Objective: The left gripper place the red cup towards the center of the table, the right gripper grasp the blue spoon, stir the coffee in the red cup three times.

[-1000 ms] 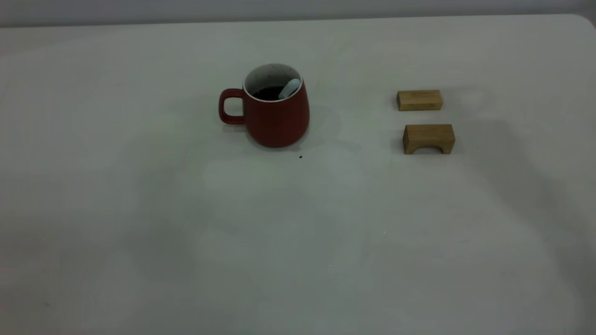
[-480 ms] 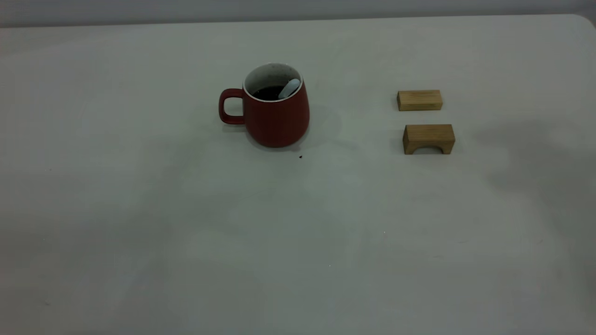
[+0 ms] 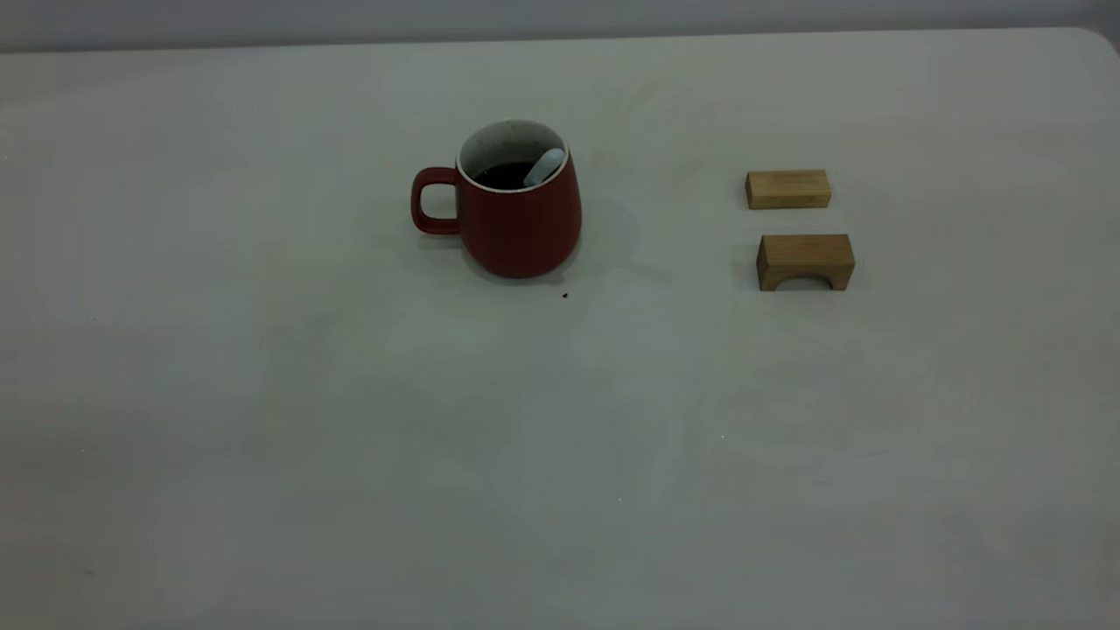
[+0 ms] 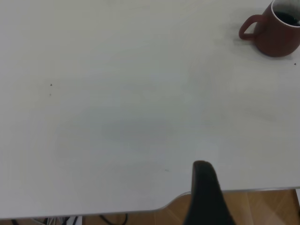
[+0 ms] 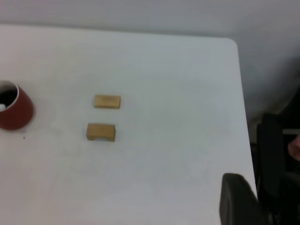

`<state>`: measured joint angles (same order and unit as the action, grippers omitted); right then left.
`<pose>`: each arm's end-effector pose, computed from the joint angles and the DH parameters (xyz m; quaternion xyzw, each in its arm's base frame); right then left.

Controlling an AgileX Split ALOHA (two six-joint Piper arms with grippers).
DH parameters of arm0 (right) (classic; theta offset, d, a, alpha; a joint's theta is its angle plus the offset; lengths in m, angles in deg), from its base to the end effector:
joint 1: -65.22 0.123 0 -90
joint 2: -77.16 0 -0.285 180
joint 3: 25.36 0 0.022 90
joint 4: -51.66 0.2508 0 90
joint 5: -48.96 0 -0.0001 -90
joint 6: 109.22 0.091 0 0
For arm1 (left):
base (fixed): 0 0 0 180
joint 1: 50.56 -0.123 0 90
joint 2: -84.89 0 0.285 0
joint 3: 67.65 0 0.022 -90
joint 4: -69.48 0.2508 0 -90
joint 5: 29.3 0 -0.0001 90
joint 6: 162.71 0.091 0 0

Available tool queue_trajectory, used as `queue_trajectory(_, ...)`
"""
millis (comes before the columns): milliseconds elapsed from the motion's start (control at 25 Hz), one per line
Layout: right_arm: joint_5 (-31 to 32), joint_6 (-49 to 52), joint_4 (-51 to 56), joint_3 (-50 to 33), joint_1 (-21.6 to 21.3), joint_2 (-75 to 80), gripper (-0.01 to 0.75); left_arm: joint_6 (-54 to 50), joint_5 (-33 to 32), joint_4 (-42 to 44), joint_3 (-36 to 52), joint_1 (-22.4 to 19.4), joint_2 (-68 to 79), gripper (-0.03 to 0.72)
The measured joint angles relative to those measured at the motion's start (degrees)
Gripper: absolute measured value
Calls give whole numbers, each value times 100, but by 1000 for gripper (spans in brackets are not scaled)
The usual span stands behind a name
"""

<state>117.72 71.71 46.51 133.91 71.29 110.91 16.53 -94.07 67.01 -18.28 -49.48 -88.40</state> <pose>0.0309 -0.0044 0.3953 -0.0338 0.8783 -0.0155 0.4767 -0.0092 -0.0034 0.2678 0.0041 0.8695 -0.0294 0.4930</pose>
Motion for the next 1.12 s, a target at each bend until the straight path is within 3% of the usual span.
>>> queue_trajectory(240, -15, 90, 9, -1613, -170, -1883, 236, 0, 0, 0, 0, 0, 0, 554)
queue_trajectory(560, -265, 112, 136, -2829, -563, -2462, 236, 0, 0, 0, 0, 0, 0, 554)
queue_trajectory(1120, -369, 117, 56, -2959, -563, -2485, 236, 0, 0, 0, 0, 0, 0, 554)
